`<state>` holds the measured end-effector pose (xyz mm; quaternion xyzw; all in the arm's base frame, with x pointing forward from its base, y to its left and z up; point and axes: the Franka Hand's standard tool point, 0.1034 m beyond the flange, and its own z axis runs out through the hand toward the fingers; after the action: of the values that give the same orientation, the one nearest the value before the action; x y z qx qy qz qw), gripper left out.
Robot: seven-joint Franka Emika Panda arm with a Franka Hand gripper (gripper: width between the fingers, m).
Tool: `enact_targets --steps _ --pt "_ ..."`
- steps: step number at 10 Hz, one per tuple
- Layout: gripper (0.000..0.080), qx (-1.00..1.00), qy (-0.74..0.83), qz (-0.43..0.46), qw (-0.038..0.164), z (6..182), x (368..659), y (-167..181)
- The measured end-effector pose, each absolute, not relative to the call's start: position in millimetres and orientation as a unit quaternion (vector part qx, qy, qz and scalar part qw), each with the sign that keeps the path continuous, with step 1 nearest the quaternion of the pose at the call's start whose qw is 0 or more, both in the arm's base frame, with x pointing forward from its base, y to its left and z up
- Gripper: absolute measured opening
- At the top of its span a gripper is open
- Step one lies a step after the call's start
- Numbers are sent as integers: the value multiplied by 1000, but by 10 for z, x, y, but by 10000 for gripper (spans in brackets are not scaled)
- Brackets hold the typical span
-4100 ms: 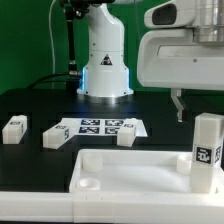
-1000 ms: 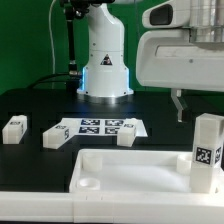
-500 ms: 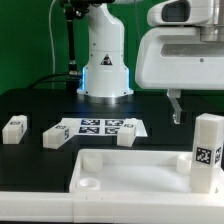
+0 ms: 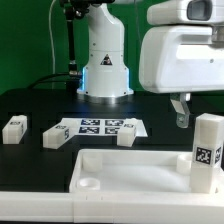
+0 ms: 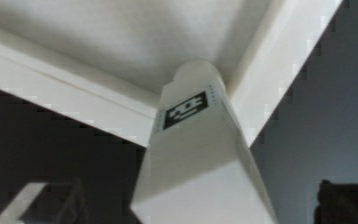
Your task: Assemble desk
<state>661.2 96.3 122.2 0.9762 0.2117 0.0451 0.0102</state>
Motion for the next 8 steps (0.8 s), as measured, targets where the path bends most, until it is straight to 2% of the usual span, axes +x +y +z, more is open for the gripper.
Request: enact_targets --steps 1,2,3,4,5,8 --pt "649 973 226 45 11 1223 6614 954" --pt "560 973 226 45 11 1218 6613 954" --pt "377 973 226 45 11 1216 6612 953" --pt "377 974 223 45 10 1215 6612 954" --pt "287 976 215 45 10 1215 6611 955" --pt "287 986 160 45 7 1215 6611 957"
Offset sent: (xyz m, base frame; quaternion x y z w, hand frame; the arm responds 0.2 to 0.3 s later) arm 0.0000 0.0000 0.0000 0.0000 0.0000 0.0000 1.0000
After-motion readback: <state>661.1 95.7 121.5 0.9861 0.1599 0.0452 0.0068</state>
